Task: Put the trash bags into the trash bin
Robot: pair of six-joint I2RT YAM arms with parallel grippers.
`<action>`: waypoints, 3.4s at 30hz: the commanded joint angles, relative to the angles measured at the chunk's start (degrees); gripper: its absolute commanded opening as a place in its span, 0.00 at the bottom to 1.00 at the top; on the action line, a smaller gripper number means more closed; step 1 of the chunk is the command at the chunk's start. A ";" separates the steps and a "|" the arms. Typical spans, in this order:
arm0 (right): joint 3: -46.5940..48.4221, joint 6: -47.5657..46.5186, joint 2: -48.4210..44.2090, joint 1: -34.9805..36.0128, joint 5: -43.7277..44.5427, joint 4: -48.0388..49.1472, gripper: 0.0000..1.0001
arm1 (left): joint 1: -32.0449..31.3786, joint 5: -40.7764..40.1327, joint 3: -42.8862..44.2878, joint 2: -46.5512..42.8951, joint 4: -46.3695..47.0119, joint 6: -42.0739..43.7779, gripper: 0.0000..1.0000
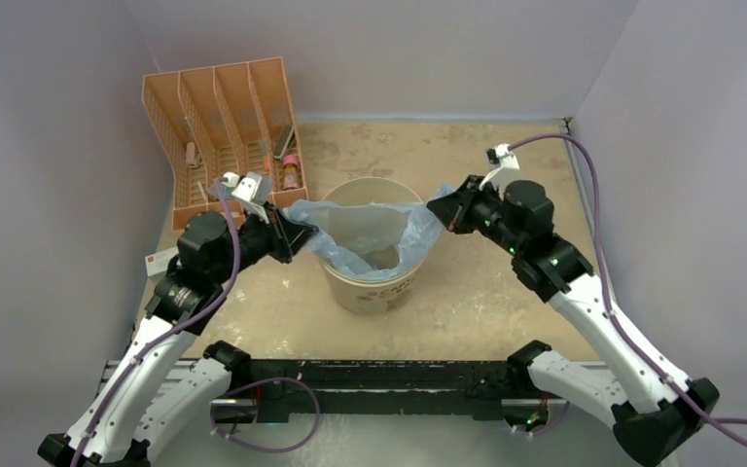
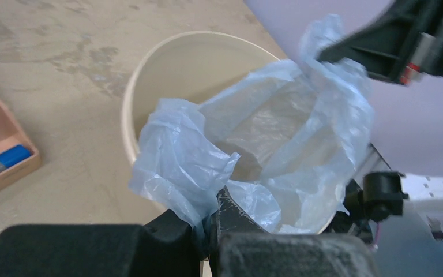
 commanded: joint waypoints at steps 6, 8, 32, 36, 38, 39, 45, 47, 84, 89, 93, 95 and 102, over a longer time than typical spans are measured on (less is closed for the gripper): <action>-2.08 -13.41 -13.95 -0.15 -23.47 8.95 0.00 | 0.25 -19.85 2.90 -5.15 -5.87 2.52 0.00; -2.12 -15.44 -14.08 -0.13 -26.65 5.77 0.00 | 0.25 -19.84 2.90 -4.81 -6.17 2.63 0.00; -10.70 -4.08 -16.76 -0.13 -3.94 -1.32 0.00 | 0.25 -16.08 -10.79 -4.64 -2.92 -4.68 0.00; -12.09 -2.13 -15.08 -0.15 0.31 -3.25 0.00 | 0.25 -13.69 -12.78 -3.16 -0.39 -5.69 0.00; -13.26 -1.23 -14.71 -0.15 0.55 -2.90 0.00 | 0.26 -13.13 -13.59 -2.34 0.11 -5.96 0.00; -13.99 -0.91 -14.57 -0.16 0.00 -2.03 0.00 | 0.25 -13.01 -14.15 -1.99 0.52 -6.01 0.00; -13.52 -0.59 -9.31 -0.16 -1.67 -3.30 0.00 | 0.25 -13.56 -15.59 -2.00 1.69 -7.30 0.00; -13.74 -0.16 -7.80 -0.16 -1.59 -3.28 0.00 | 0.25 -14.08 -15.46 -2.48 1.94 -7.40 0.00; 12.85 -16.04 -3.58 0.54 -26.34 -4.71 0.78 | 0.27 -16.10 -6.06 -6.48 -5.17 -4.66 0.00; 16.55 -19.81 4.45 14.29 -17.95 -1.53 0.71 | 0.25 -14.39 -5.09 -5.67 -6.78 -4.94 0.00; 20.68 -21.01 14.45 27.30 -7.34 -2.04 0.65 | 0.25 -14.01 -4.85 -5.72 -7.18 -5.50 0.00; 21.99 -20.74 17.49 29.00 -5.08 -1.73 0.57 | 0.25 -13.90 -4.76 -6.04 -7.12 -5.76 0.00; 21.73 -20.97 18.12 29.59 -3.36 -1.24 0.56 | 0.25 -12.97 -3.81 -6.06 -7.44 -5.46 0.00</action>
